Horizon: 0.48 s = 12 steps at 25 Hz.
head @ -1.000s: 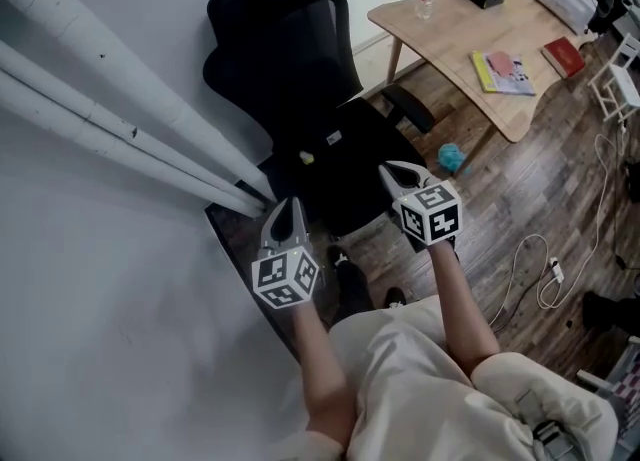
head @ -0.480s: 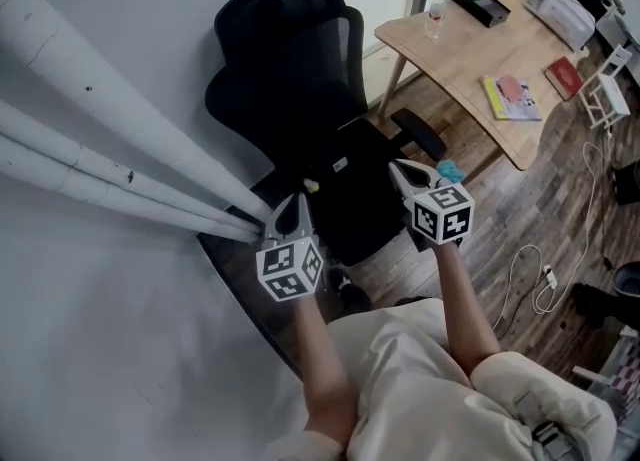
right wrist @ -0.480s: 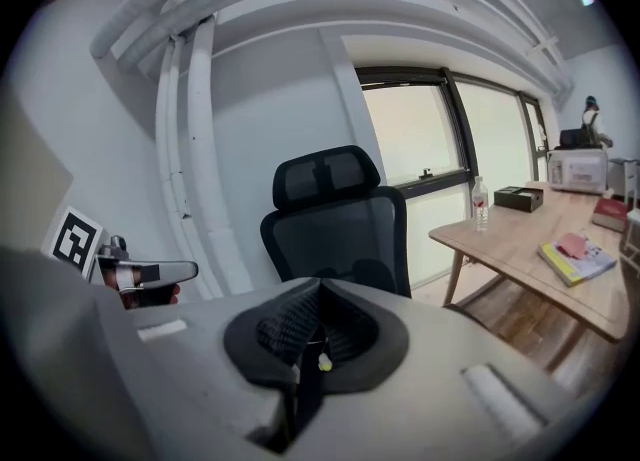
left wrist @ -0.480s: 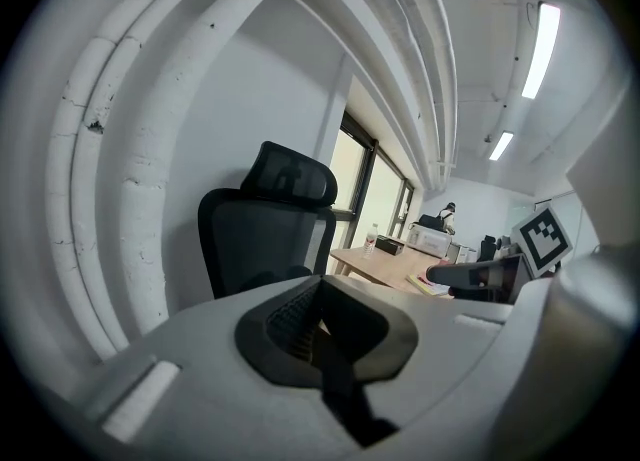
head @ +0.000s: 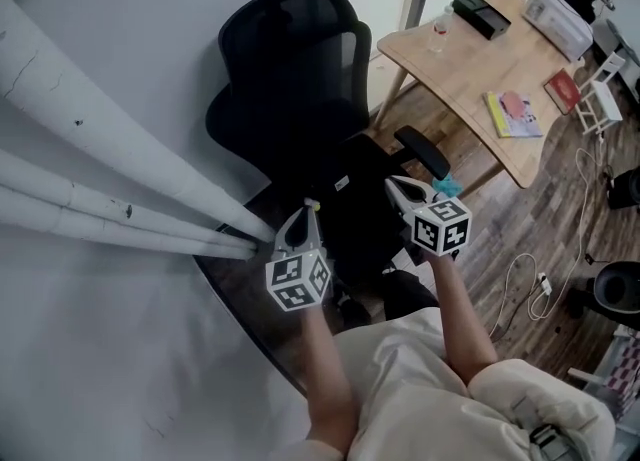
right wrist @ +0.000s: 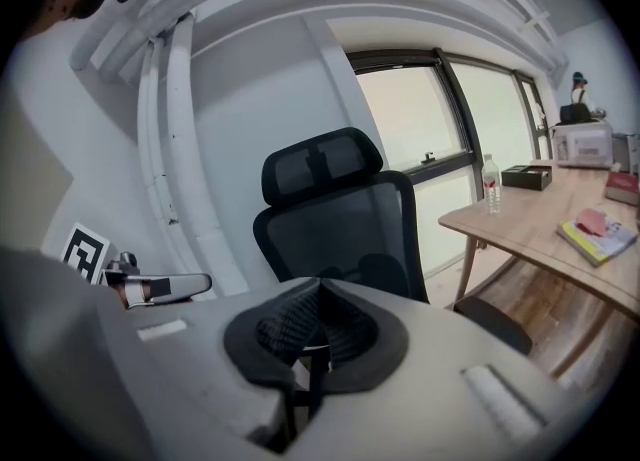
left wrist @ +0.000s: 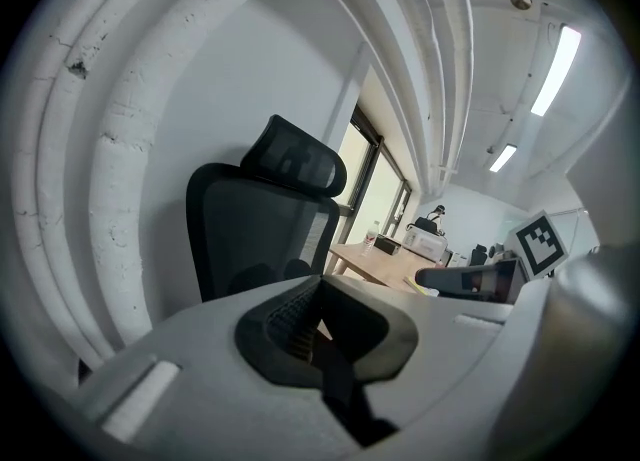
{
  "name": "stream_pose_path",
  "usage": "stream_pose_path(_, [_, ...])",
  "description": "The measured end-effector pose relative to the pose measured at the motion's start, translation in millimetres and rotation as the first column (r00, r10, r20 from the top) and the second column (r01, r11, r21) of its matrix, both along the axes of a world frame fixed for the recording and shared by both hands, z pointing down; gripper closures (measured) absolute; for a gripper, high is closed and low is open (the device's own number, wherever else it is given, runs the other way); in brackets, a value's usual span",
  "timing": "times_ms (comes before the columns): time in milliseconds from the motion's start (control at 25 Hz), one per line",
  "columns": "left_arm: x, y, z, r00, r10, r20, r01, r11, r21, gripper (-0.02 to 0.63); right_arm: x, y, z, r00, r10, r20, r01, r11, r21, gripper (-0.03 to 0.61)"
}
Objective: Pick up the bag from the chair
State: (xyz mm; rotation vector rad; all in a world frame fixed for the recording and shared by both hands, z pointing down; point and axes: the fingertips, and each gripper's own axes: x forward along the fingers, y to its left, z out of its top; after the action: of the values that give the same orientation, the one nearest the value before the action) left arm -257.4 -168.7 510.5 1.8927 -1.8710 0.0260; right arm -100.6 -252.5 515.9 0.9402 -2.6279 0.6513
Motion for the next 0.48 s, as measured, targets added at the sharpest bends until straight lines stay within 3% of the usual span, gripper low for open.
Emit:
stream_pose_path(240, [17,-36,18,1.000,0.000,-0.017,0.000,1.000,-0.028,0.607,-9,-33,38,0.999,-0.044,-0.023,0.043,0.997,-0.070,0.578])
stream_pose_path(480, [19,-67,31,0.996,-0.091,-0.024,0.088,0.992,-0.086,0.607,-40,-81,55,0.976,-0.218,-0.006,0.217,0.973,-0.085,0.578])
